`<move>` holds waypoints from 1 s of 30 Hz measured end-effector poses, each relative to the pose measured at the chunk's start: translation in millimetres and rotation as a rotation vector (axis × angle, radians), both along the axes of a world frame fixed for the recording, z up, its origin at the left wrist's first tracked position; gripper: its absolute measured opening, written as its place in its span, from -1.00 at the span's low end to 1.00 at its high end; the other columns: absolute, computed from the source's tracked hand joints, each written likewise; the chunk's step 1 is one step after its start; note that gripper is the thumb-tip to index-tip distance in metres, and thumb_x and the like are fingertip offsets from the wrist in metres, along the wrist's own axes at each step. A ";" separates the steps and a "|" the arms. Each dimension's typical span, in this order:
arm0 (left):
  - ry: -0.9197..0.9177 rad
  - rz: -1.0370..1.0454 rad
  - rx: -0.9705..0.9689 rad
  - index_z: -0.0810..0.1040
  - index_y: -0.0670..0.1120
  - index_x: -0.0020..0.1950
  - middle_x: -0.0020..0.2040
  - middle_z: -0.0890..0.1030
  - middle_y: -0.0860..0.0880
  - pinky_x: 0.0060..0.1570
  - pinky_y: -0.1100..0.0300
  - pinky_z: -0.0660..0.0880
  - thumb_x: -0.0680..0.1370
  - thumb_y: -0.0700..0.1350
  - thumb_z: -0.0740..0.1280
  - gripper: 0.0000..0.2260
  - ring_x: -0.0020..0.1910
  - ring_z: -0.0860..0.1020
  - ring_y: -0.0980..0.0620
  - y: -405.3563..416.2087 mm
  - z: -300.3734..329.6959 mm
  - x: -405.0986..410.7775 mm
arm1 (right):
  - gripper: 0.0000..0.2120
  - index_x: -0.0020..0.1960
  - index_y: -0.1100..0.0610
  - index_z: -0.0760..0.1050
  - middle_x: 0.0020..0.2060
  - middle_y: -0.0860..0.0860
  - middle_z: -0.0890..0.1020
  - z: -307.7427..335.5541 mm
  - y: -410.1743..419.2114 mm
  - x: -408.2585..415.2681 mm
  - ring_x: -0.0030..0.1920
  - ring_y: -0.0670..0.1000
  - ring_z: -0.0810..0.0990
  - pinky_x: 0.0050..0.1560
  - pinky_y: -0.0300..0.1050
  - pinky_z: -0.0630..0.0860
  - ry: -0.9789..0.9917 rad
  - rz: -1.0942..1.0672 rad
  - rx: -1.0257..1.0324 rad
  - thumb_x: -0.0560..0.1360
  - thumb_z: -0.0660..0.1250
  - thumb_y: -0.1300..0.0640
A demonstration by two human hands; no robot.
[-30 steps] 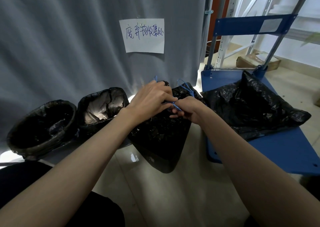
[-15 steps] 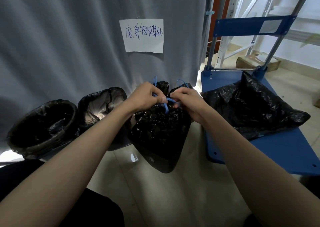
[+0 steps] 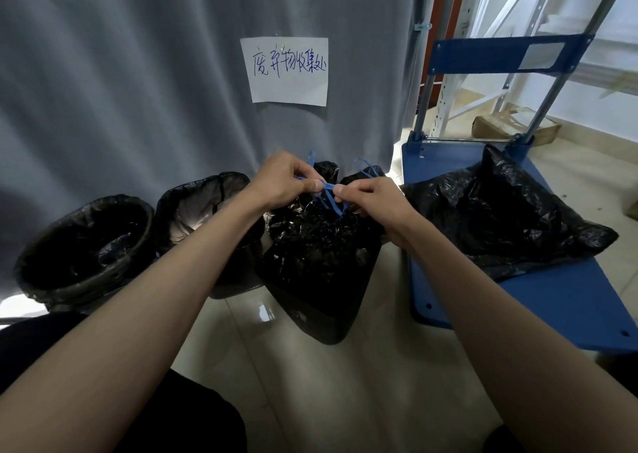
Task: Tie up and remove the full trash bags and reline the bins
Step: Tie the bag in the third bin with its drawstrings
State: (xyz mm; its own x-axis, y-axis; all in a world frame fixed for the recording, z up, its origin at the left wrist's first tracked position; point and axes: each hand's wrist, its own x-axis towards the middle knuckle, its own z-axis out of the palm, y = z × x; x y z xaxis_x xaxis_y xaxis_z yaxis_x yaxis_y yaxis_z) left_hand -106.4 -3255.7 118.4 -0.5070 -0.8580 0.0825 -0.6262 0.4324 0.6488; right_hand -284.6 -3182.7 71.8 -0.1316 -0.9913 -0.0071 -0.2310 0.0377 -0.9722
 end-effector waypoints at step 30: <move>0.006 -0.024 0.274 0.62 -0.08 -0.11 -0.04 0.63 0.02 0.01 0.39 0.35 0.57 -0.25 0.26 -0.82 0.04 0.53 0.12 5.3 0.2 -9.6 | -0.88 -0.20 0.00 0.65 -0.24 -0.02 0.41 2.5 7.0 16.6 -0.26 -0.14 0.39 -0.24 -0.41 0.29 0.436 -0.081 -0.271 0.34 0.57 0.02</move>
State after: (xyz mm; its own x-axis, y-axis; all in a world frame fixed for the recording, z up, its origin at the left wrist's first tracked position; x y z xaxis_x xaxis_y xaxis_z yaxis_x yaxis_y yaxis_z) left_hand -116.0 -3250.4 118.6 -0.5274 -0.8367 -0.1475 -0.6136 0.2550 0.7473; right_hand -267.9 -3175.7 74.3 -0.1412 -0.9366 0.3206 -0.6234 -0.1675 -0.7638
